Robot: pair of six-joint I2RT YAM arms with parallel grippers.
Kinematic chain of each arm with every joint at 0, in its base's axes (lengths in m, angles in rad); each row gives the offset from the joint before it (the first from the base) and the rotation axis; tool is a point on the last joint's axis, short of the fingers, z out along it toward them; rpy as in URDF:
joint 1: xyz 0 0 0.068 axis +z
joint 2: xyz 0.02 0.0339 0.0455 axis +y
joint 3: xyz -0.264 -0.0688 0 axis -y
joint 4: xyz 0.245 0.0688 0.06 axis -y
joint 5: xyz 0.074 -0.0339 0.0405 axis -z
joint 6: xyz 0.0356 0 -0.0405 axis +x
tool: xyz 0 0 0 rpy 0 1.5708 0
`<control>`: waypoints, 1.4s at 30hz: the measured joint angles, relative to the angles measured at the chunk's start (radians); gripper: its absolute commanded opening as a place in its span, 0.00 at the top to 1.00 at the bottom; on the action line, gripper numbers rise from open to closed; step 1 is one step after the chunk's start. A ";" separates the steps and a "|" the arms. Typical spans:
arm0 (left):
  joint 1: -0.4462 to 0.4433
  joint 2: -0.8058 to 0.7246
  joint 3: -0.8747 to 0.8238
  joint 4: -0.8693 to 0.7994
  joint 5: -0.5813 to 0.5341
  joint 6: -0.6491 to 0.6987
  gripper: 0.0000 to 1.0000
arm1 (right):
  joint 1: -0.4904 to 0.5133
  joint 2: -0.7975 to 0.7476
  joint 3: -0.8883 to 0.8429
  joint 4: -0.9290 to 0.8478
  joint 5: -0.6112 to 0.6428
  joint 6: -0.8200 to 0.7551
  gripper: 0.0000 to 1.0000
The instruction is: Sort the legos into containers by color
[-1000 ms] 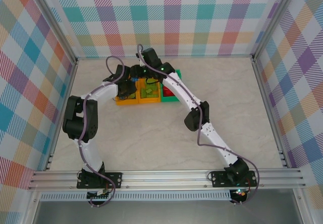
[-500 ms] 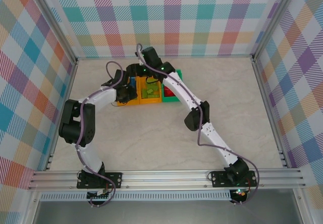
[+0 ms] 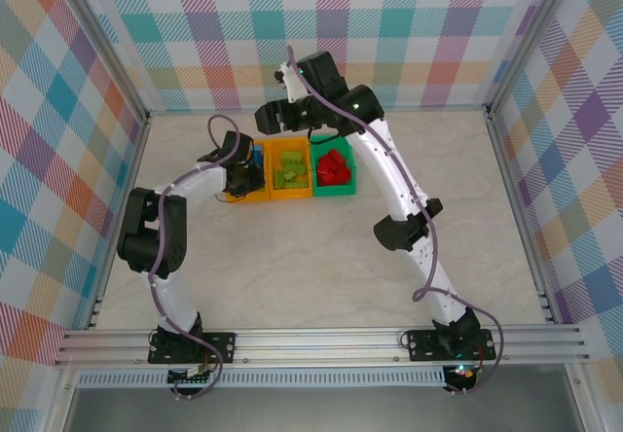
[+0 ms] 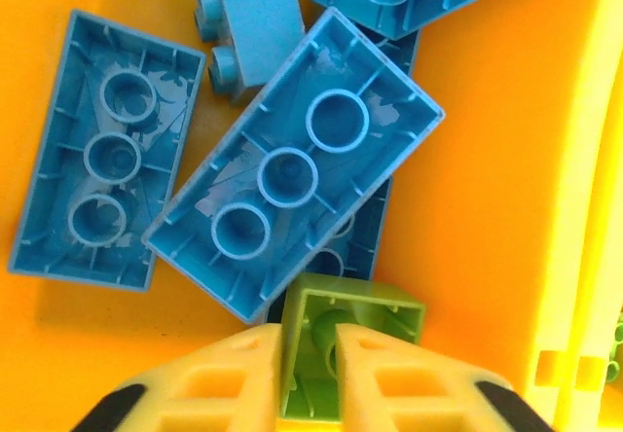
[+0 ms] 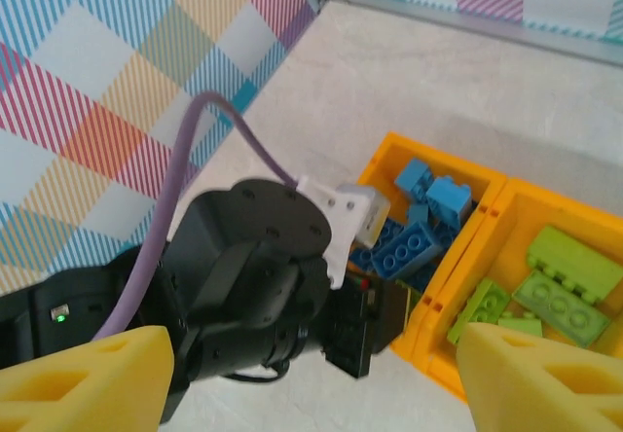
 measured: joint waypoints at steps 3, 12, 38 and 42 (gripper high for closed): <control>0.000 0.000 0.003 0.005 -0.003 0.001 0.96 | 0.004 0.002 -0.002 -0.042 0.008 0.001 0.19; 0.000 -0.010 0.005 -0.023 -0.008 0.006 1.00 | 0.005 -0.011 -0.003 -0.137 0.069 -0.003 0.11; -0.191 0.066 0.304 -0.030 -0.098 0.055 0.67 | 0.005 -0.127 -0.100 -0.391 0.387 -0.030 0.03; -0.191 -0.019 0.273 -0.023 -0.101 0.065 0.48 | -0.002 -0.203 -0.272 -0.391 0.439 -0.055 0.00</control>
